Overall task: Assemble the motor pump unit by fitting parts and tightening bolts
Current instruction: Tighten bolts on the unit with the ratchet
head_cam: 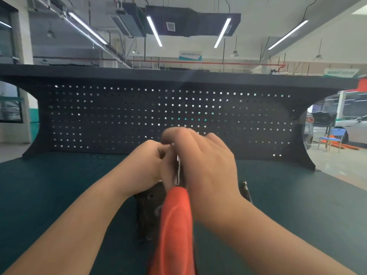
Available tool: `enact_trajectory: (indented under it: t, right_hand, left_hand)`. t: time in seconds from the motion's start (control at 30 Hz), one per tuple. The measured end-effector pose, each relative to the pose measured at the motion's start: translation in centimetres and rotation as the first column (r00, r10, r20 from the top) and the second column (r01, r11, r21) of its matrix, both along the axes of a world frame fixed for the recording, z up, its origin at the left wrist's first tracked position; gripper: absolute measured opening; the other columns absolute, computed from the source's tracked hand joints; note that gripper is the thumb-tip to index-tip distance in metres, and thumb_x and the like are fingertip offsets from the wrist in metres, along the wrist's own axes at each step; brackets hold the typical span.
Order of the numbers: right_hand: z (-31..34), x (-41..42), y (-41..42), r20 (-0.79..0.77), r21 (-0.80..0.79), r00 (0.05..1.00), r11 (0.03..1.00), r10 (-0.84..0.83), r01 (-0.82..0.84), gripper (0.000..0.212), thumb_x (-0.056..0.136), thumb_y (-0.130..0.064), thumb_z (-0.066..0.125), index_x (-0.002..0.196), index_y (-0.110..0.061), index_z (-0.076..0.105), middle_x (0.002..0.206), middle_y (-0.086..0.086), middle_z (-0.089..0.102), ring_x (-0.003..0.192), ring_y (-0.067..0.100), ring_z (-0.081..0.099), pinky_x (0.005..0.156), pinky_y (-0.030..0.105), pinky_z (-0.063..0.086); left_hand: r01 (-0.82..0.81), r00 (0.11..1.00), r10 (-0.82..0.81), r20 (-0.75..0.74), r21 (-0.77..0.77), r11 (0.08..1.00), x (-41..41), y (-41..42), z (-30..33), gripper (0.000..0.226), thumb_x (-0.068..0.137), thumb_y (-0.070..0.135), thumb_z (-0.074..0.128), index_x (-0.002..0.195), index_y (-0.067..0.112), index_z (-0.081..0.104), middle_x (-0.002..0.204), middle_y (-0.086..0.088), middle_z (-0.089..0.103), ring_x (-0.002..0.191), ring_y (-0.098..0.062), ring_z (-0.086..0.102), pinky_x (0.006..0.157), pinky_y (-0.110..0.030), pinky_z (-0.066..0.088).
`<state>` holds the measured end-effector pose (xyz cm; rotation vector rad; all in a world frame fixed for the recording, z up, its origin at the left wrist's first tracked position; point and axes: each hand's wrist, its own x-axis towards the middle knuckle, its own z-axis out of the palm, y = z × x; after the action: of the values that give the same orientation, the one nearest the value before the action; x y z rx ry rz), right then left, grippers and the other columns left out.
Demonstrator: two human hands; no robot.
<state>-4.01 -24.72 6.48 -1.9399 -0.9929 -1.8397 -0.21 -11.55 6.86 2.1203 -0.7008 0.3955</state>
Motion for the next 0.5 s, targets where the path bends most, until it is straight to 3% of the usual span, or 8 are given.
enact_trajectory:
  t: [0.03, 0.13, 0.17, 0.27, 0.37, 0.43, 0.47, 0.5]
  right_hand:
    - [0.0, 0.1, 0.1, 0.004, 0.011, 1.000, 1.000, -0.006, 0.006, 0.027, 0.069, -0.022, 0.042, 0.096, -0.022, 0.042, 0.063, -0.007, 0.053, 0.059, 0.013, 0.040, 0.058, 0.035, 0.033]
    - [-0.4, 1.4, -0.9, 0.005, 0.165, 0.994, 0.981, 0.108, -0.107, 0.018, 0.076, -0.021, 0.043, 0.093, -0.026, 0.045, 0.058, -0.006, 0.051, 0.061, 0.012, 0.043, 0.057, 0.029, 0.038]
    - [-0.6, 1.9, -1.6, -0.040, 0.260, 0.976, 0.945, 0.214, -0.197, 0.017, 0.077, -0.023, 0.043, 0.093, -0.028, 0.046, 0.059, -0.003, 0.051, 0.058, 0.010, 0.046, 0.055, 0.027, 0.040]
    - [-0.9, 4.3, -3.8, -0.160, 0.507, 0.795, 0.740, 0.584, -0.442, 0.012, 0.078, -0.028, 0.045, 0.088, -0.033, 0.049, 0.059, -0.003, 0.042, 0.053, 0.006, 0.038, 0.052, 0.020, 0.034]
    - [-0.6, 6.1, -4.4, -0.366, 0.715, 0.585, 0.621, 0.724, -0.322, 0.023, 0.070, -0.043, 0.050, 0.086, -0.026, 0.053, 0.061, -0.013, 0.045, 0.055, 0.007, 0.040, 0.053, 0.019, 0.037]
    - [-0.8, 6.9, -3.9, -0.373, 0.818, 0.423, 0.508, 0.826, -0.269, 0.026, 0.071, -0.039, 0.052, 0.091, -0.023, 0.054, 0.069, -0.011, 0.050, 0.054, 0.007, 0.046, 0.052, 0.020, 0.040]
    - [-0.9, 6.8, -3.6, -0.321, 0.838, 0.424, 0.463, 0.847, -0.289, 0.021, 0.074, -0.030, 0.049, 0.093, -0.021, 0.053, 0.069, -0.007, 0.049, 0.053, 0.007, 0.045, 0.050, 0.019, 0.039]
    - [-0.9, 6.2, -3.3, -0.256, 0.829, 0.485, 0.448, 0.836, -0.335, 0.018, 0.077, -0.022, 0.045, 0.094, -0.021, 0.052, 0.066, -0.005, 0.044, 0.051, 0.006, 0.042, 0.049, 0.018, 0.037]
  left_hand:
    - [-0.027, 1.000, 0.027, 0.001, 0.013, 1.000, -0.2, -0.1, 0.1, 0.031, 0.088, 0.010, 0.066, 0.058, 0.016, 0.062, 0.058, -0.011, 0.059, 0.055, -0.007, 0.047, 0.053, -0.025, 0.039]
    - [0.127, 0.990, -0.129, -0.051, -0.041, 0.991, -0.6, 0.2, 0.2, 0.022, 0.084, 0.026, 0.072, 0.063, 0.030, 0.073, 0.062, 0.014, 0.068, 0.058, 0.006, 0.056, 0.057, -0.012, 0.044]
    - [0.151, 0.984, -0.156, -0.085, -0.059, 0.987, -0.8, 0.0, 0.3, 0.012, 0.081, 0.038, 0.074, 0.072, 0.030, 0.077, 0.071, 0.013, 0.073, 0.067, 0.005, 0.062, 0.066, -0.015, 0.048]
    - [0.131, 0.986, -0.136, -0.097, -0.058, 0.990, -0.2, 0.2, 0.1, 0.028, 0.075, 0.051, 0.072, 0.086, 0.026, 0.079, 0.088, 0.008, 0.077, 0.092, -0.010, 0.071, 0.094, -0.034, 0.050]
    - [0.094, 0.992, -0.098, -0.081, -0.045, 0.995, -0.2, 0.1, 0.1, 0.017, 0.082, 0.045, 0.071, 0.084, 0.030, 0.078, 0.087, 0.011, 0.076, 0.092, -0.006, 0.070, 0.091, -0.030, 0.048]
    - [0.083, 0.994, -0.086, -0.069, -0.040, 0.996, -0.2, 0.1, 0.0, 0.017, 0.085, 0.046, 0.068, 0.083, 0.033, 0.078, 0.086, 0.013, 0.076, 0.086, -0.001, 0.068, 0.086, -0.026, 0.047]
    - [0.083, 0.995, -0.084, -0.051, -0.027, 0.996, 0.0, 0.2, -0.1, 0.019, 0.084, 0.050, 0.067, 0.084, 0.034, 0.078, 0.086, 0.013, 0.076, 0.083, -0.001, 0.068, 0.085, -0.027, 0.047]
    - [0.088, 0.995, -0.090, -0.053, -0.038, 0.995, 0.0, 0.2, -0.1, 0.023, 0.081, 0.054, 0.066, 0.085, 0.035, 0.077, 0.087, 0.012, 0.076, 0.082, -0.001, 0.068, 0.085, -0.027, 0.049]
